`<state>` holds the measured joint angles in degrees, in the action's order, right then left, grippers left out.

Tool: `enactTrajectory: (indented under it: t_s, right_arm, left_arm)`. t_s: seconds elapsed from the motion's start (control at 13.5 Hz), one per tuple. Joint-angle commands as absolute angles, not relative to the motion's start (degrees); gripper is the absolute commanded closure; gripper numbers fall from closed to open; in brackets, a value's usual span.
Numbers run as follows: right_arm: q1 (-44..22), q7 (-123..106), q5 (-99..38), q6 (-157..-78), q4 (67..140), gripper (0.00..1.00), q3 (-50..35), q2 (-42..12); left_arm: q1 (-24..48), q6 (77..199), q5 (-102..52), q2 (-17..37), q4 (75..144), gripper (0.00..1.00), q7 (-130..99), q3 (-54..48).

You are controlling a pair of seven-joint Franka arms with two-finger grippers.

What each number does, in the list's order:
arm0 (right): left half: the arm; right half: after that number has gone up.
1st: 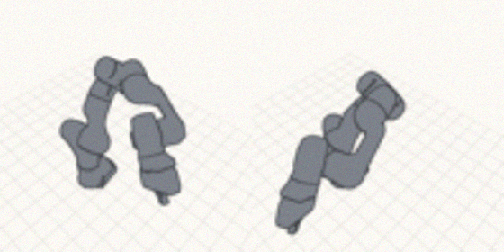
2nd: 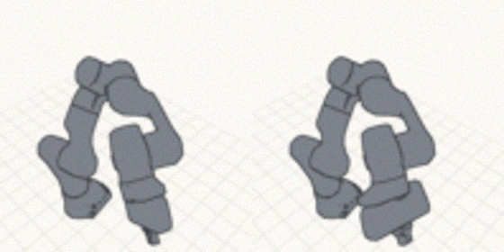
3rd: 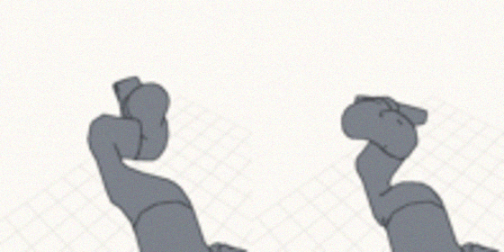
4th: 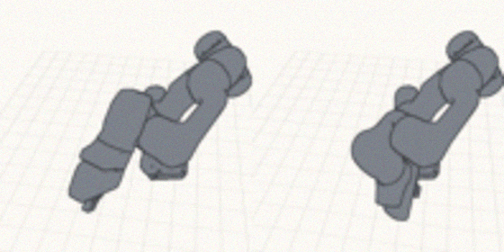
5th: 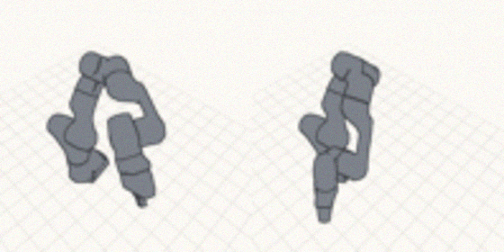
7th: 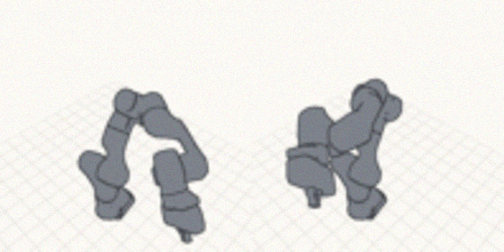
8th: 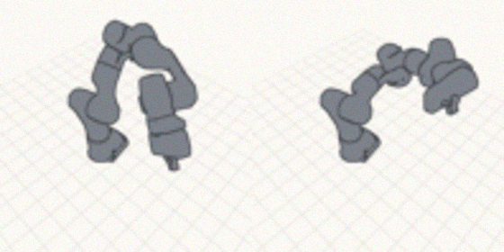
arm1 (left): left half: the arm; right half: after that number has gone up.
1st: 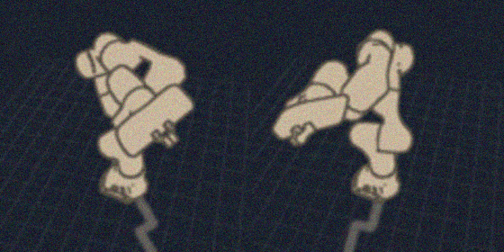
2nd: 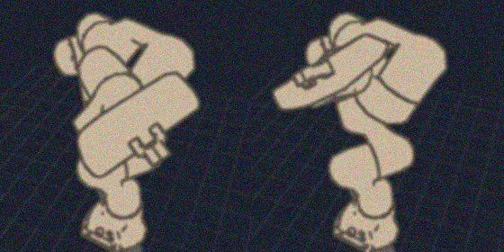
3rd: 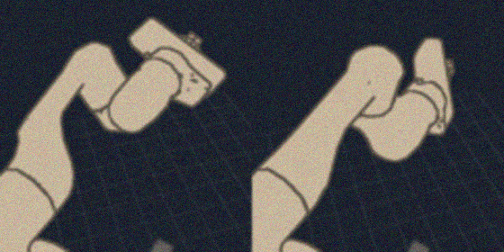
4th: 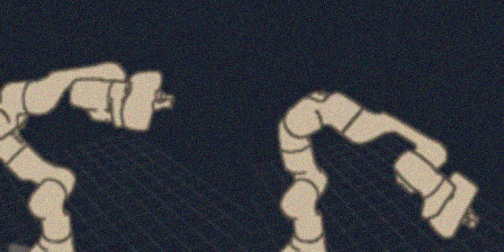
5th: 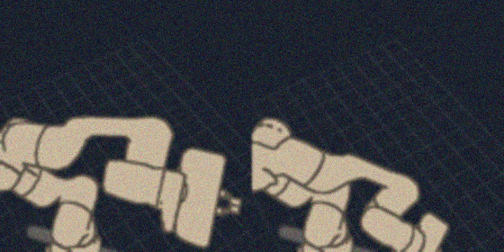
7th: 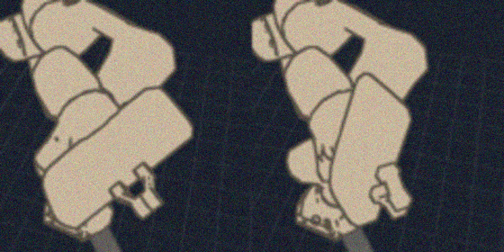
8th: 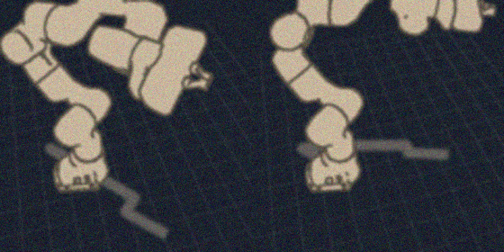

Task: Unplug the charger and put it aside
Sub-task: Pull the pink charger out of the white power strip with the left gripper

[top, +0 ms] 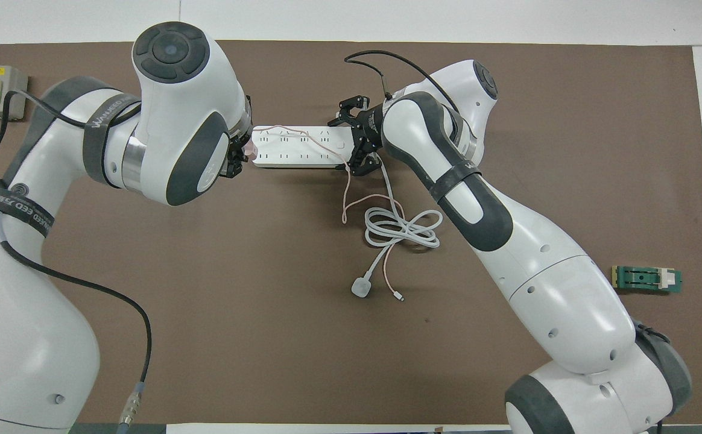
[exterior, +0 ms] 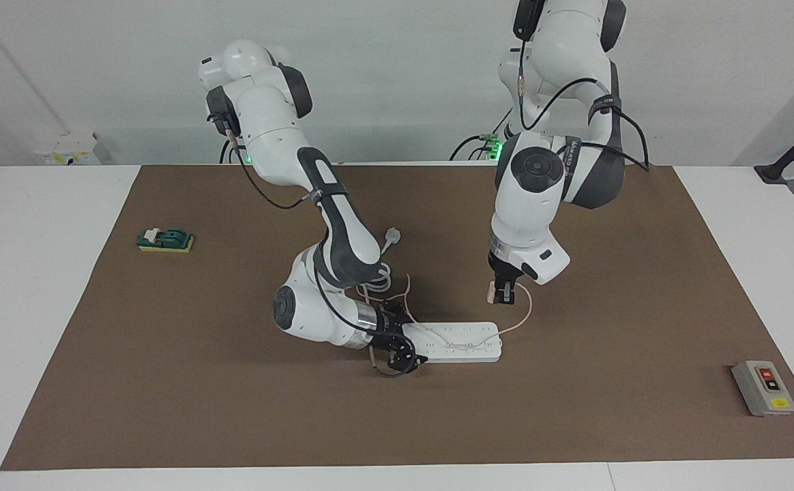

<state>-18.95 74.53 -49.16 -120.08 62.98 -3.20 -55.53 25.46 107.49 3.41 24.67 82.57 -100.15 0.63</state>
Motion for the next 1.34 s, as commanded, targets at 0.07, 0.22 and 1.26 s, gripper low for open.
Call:
enactTrajectory:
  t_s: [0.07, 0.22, 1.26]
  right_arm:
    - [-19.16, 73.56, -47.73, -121.02, 61.61, 0.0, -3.34, -56.95]
    - [-19.6, 73.48, -47.55, -122.77, 62.48, 0.1, -3.34, -56.87]
    - [-19.78, 73.74, -47.81, -123.4, 63.11, 0.05, -3.43, -56.78]
  left_arm:
    - [25.31, 105.21, 3.69, 22.59, 83.41, 1.0, -96.17, 0.97]
    - [24.61, 104.33, 3.6, 22.24, 83.58, 1.0, -91.17, 0.97]
    - [11.79, 98.7, 2.02, 12.22, 93.95, 1.0, -14.83, 1.32]
